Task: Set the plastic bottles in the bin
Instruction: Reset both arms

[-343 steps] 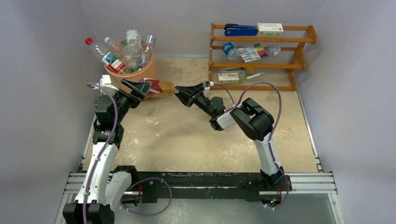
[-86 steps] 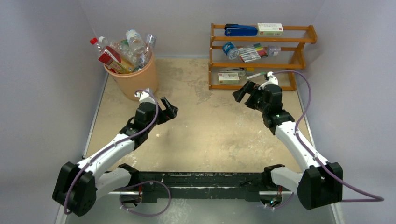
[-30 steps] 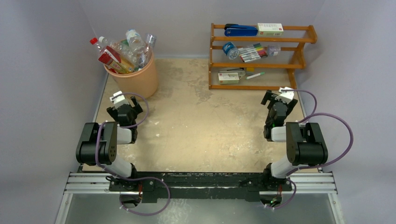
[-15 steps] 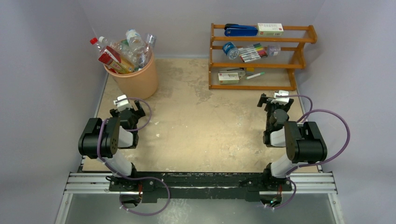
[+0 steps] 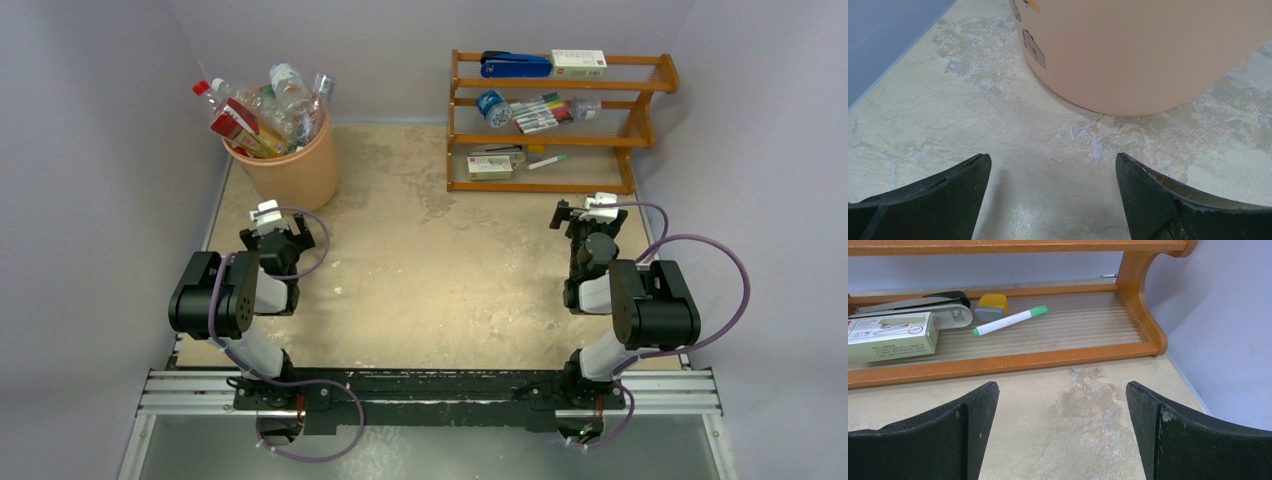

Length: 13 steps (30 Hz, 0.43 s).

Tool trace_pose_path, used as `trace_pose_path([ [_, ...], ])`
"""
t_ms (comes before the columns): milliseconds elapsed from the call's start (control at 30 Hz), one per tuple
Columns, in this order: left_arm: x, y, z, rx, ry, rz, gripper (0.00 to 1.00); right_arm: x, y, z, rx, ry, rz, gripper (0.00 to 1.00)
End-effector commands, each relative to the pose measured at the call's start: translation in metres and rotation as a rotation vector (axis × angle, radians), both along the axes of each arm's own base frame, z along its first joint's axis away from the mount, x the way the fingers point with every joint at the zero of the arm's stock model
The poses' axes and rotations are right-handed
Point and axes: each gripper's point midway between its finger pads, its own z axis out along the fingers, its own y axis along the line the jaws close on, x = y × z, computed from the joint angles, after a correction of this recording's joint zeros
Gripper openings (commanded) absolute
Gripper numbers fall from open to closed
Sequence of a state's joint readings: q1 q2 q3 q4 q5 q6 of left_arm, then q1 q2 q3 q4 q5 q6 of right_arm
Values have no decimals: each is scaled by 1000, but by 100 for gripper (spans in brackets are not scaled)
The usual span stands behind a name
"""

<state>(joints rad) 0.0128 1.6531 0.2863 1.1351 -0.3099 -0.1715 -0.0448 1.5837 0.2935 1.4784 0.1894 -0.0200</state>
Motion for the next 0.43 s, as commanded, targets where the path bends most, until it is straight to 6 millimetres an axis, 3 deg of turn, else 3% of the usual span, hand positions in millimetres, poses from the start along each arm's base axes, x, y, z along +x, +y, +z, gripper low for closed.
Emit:
trace_pose_path([
  [0, 11, -1, 17, 17, -56, -7, 95, 4, 1, 19, -23, -59, 7, 100],
  [400, 12, -1, 16, 21, -51, -4, 95, 4, 0, 19, -23, -60, 6, 100],
])
